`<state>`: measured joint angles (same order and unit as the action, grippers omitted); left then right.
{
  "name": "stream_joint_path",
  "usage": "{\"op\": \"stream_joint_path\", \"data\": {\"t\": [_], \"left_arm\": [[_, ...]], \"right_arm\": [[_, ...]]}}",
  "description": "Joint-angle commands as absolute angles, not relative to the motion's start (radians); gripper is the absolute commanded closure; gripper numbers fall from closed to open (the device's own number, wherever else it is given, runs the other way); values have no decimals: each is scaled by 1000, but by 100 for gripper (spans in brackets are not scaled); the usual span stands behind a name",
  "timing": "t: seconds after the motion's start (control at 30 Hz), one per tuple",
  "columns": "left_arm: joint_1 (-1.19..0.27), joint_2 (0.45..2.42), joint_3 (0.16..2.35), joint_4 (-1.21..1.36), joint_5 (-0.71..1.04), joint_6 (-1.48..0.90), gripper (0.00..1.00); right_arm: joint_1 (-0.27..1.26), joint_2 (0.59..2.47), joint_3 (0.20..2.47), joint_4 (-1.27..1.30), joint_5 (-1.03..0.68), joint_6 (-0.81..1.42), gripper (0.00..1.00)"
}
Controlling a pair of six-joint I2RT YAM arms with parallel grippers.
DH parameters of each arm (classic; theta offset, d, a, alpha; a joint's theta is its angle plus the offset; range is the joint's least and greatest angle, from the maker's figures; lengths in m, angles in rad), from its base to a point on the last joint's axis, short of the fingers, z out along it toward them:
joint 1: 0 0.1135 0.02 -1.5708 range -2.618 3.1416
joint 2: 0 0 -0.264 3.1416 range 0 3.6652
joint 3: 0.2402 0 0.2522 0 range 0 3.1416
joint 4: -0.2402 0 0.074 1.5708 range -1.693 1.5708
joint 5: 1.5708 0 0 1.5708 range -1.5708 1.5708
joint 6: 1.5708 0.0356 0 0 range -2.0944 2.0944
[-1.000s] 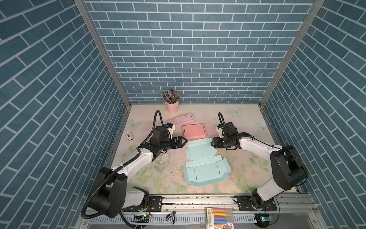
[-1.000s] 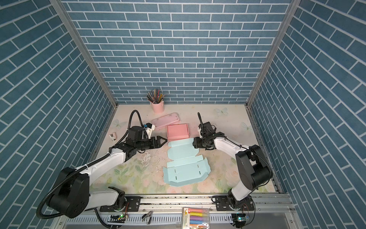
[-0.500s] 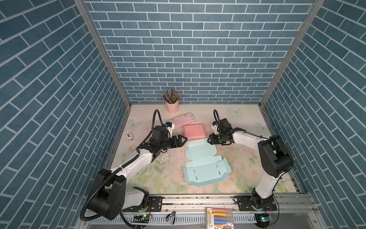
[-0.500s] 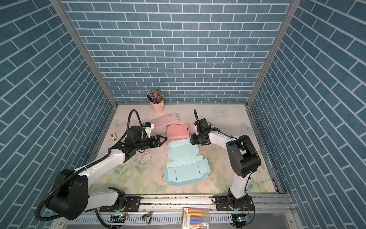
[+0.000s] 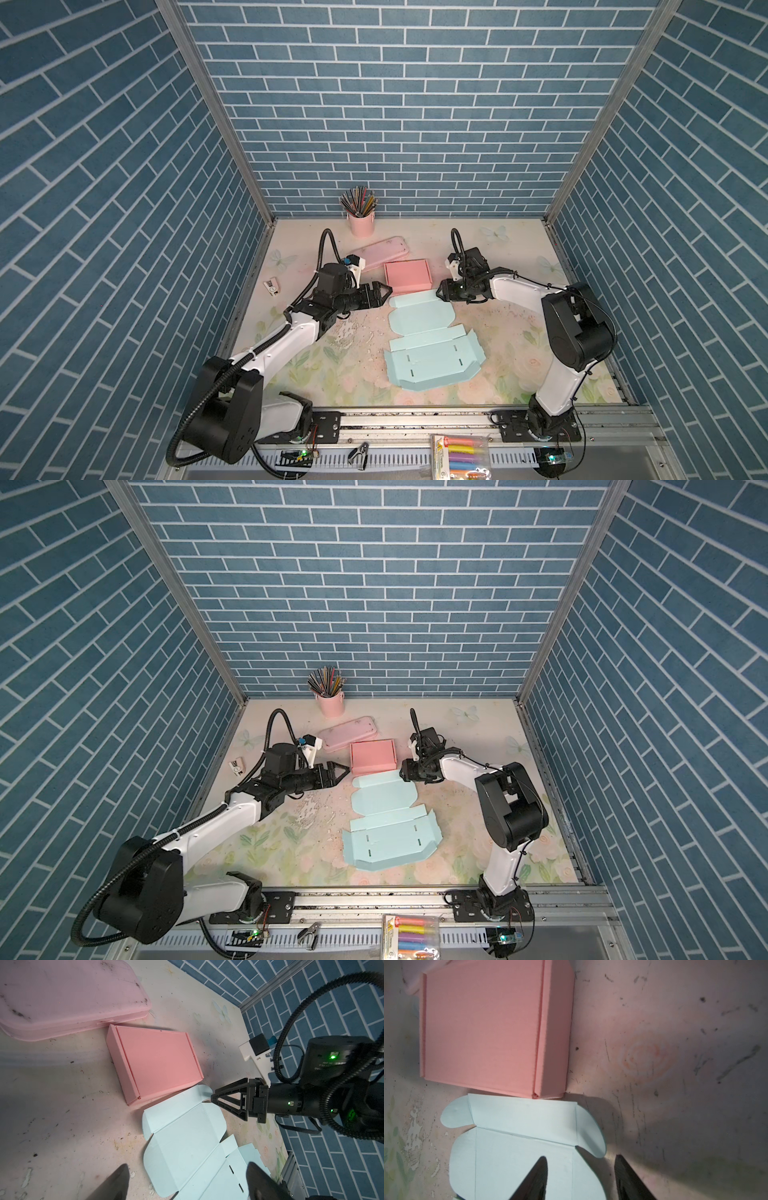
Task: Fold the paper box
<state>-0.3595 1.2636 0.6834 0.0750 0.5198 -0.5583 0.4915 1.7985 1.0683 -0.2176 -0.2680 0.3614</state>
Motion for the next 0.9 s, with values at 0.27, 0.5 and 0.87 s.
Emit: {"op": "stream_joint_path", "data": {"t": [0.27,0.5,0.87], "left_arm": [[-344,1235,660,87,509,-562,12],[-343,1236,661,84,506,-562,12],[-336,1243,646,82,490,-566,12]], "right_arm": [[531,1804,1020,-200,-289,370,50],[606,1793,1000,-226,-238,364,66],[711,1873,1088,-208,-213,344,68]]}}
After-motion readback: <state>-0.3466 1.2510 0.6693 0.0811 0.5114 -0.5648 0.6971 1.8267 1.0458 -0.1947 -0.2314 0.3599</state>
